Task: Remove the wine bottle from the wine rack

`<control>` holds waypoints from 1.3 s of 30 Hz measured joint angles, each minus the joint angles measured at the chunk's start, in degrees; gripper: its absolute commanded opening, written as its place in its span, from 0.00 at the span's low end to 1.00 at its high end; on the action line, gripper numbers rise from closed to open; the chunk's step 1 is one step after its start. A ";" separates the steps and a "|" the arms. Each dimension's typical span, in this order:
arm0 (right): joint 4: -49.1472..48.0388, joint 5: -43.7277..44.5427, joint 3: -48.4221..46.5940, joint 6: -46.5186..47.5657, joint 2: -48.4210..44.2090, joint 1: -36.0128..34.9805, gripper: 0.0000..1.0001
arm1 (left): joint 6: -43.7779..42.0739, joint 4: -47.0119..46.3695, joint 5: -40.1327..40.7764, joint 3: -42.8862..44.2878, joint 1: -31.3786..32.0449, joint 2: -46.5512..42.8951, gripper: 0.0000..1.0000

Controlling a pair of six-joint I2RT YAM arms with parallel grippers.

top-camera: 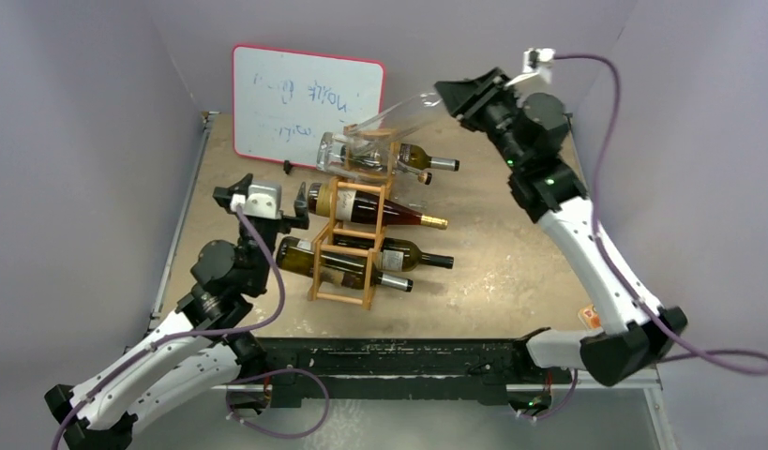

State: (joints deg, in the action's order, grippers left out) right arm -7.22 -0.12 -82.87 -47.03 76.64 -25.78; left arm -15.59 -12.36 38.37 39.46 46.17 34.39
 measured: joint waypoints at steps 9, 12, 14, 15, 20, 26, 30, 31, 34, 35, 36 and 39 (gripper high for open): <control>14.91 16.00 -9.73 15.04 -13.77 5.07 0.00 | 0.76 1.92 -3.58 0.00 0.00 4.90 1.00; 17.44 22.23 -10.01 19.76 -17.00 5.07 0.00 | 1.44 2.73 -4.46 0.04 0.00 5.14 1.00; 19.06 25.55 -10.01 22.14 -17.86 5.07 0.00 | 1.66 3.02 -5.18 0.07 0.00 5.14 1.00; 19.61 27.26 -9.94 23.19 -17.84 5.07 0.00 | 1.75 3.06 -5.53 0.07 0.00 5.14 1.00; 20.57 32.70 -4.59 26.67 -15.41 5.86 0.00 | 2.49 3.52 -6.21 0.35 0.00 5.40 1.00; 21.68 31.15 0.66 28.24 -6.34 11.93 0.00 | 2.56 3.69 -5.97 0.37 0.00 7.39 1.00; 20.68 29.31 2.64 29.42 -1.31 18.40 0.00 | 2.54 3.87 -5.90 0.37 0.00 8.28 1.00; 20.59 28.85 2.73 29.79 -0.35 19.98 0.00 | 2.54 3.80 -5.75 0.37 0.00 8.41 1.00; 18.56 27.30 2.58 30.60 2.84 24.13 0.00 | 2.51 3.58 -5.27 0.37 0.00 8.96 1.00; 17.90 26.95 2.19 30.88 4.07 25.29 0.00 | 2.51 3.43 -5.11 0.37 0.00 9.18 1.00; 17.22 26.56 1.86 31.26 5.11 26.01 0.00 | 2.54 3.32 -5.14 0.37 0.00 9.38 1.00; 14.88 26.03 0.04 32.83 9.46 27.80 0.00 | 2.54 2.93 -5.14 0.37 0.00 10.08 1.00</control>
State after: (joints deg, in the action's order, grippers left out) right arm 7.66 25.91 -82.83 -14.20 86.11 2.02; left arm -13.06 -9.43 33.23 39.83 46.17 44.47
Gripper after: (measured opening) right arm 0.362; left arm 0.998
